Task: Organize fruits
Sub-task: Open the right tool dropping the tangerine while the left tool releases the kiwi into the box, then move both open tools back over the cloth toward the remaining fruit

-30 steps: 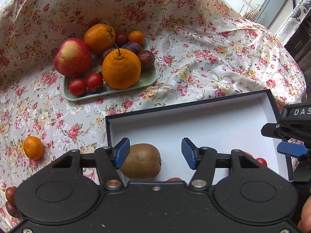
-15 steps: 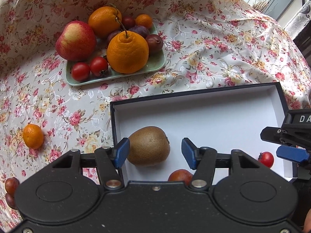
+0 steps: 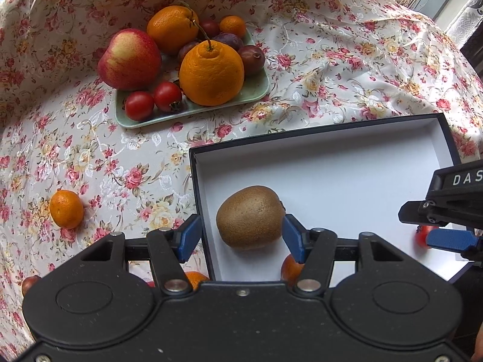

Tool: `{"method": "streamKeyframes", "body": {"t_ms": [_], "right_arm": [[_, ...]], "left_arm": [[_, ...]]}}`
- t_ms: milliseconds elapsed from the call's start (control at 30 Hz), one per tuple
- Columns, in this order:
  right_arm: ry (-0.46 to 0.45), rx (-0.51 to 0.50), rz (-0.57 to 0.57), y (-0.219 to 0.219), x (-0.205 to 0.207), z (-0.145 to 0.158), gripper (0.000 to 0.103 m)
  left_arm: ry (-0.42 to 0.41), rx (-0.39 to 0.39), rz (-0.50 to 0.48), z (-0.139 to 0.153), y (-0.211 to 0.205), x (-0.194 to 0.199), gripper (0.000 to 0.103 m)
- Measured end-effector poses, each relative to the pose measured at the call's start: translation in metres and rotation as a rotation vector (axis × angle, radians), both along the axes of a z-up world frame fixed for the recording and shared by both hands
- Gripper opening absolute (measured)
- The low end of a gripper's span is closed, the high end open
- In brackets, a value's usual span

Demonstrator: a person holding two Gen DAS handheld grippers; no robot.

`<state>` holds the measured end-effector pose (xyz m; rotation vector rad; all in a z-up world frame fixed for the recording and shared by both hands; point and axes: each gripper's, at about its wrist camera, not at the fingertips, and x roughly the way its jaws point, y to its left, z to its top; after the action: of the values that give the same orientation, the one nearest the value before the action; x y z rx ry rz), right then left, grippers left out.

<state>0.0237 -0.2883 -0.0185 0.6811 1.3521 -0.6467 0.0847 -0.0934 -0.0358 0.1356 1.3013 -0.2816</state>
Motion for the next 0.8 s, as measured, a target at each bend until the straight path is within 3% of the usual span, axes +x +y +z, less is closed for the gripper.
{"method": "streamKeyframes", "body": {"t_ms": [800], "right_arm": [[0.0,0.023,0.136,0.078,0.038,0.001,0.044]], "left_arm": [[0.011,0.013,0.135,0.014,0.088,0.019,0.062]]}}
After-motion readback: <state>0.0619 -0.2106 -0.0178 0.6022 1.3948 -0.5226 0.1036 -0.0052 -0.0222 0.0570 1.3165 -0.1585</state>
